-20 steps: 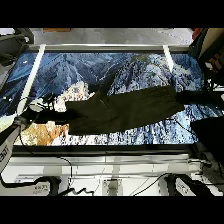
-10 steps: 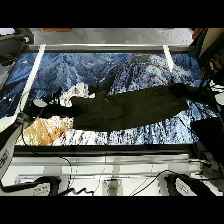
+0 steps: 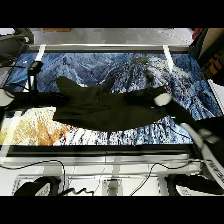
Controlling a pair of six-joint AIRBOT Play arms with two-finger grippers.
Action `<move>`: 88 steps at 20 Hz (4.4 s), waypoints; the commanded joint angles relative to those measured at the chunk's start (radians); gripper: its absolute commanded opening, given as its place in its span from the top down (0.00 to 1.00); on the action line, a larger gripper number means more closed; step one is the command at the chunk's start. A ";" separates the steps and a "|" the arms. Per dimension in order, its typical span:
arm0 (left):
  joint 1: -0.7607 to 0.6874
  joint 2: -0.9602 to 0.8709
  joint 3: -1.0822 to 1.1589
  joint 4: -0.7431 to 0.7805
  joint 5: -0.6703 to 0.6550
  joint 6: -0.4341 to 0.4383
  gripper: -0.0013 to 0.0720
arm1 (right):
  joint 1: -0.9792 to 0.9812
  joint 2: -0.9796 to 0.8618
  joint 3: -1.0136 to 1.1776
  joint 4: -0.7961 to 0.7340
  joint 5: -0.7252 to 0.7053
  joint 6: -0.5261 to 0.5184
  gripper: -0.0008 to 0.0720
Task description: Fold the clothes and pants, and hang the long-sleeved shirts on hangers.
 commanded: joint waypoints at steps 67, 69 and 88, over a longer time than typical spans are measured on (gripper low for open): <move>-0.528 -0.813 0.430 0.035 0.347 0.001 0.96 | -0.609 -0.614 0.434 0.364 1.239 -0.386 0.13; -0.528 -0.813 0.430 0.039 0.344 0.001 0.96 | -0.566 -0.594 0.434 0.363 1.197 -0.389 0.11; -0.443 -0.838 0.430 0.261 0.448 -0.175 0.96 | -0.141 -0.580 0.434 0.138 0.866 -0.282 0.02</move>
